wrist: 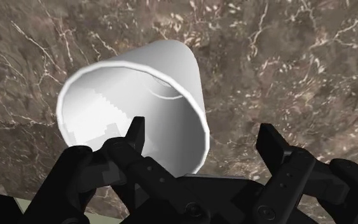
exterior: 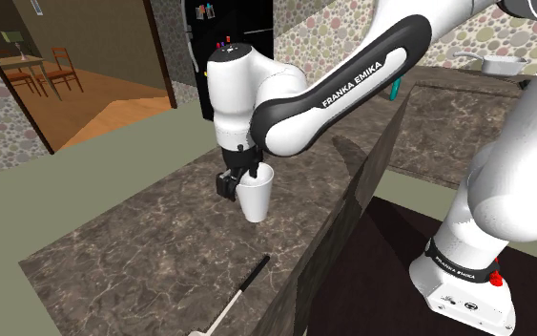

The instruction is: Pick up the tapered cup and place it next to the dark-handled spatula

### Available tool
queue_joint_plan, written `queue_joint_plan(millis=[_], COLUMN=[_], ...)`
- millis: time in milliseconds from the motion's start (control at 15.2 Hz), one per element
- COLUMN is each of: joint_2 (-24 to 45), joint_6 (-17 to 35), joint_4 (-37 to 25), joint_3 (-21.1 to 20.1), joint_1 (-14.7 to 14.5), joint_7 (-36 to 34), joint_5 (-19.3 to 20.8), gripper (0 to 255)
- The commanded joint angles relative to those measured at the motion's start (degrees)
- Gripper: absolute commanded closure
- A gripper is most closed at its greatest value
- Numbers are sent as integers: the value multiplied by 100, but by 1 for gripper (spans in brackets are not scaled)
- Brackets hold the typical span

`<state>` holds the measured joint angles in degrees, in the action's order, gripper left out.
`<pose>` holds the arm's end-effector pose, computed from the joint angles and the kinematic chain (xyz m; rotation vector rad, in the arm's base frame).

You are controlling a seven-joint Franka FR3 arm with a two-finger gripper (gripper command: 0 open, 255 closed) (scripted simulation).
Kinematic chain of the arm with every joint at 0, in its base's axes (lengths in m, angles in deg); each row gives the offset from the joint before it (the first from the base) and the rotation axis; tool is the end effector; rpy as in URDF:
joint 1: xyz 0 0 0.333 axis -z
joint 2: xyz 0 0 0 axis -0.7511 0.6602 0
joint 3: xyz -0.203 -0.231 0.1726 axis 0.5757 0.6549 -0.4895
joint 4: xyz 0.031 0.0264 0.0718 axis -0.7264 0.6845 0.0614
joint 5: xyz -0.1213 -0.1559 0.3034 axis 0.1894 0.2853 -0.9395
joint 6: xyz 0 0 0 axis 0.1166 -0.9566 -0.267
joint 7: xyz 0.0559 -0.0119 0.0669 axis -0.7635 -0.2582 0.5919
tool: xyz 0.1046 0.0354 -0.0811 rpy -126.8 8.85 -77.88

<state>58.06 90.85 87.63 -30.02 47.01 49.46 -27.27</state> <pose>0.4467 0.2228 0.4180 2.9840 0.1021 0.2415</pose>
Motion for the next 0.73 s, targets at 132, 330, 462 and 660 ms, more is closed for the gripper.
queue_joint_plan(millis=[132,330,462,660], joint_2=[-364,-364,-364,-364], joint_6=[-588,-588,-589,-589], joint_4=[-278,-277,-278,-278], joint_3=[-23,-21,-21,-21], joint_1=[-62,-64,-64,-64], joint_7=[194,194,193,193], joint_5=[-293,-293,-292,-292], gripper=[0,0,0,0])
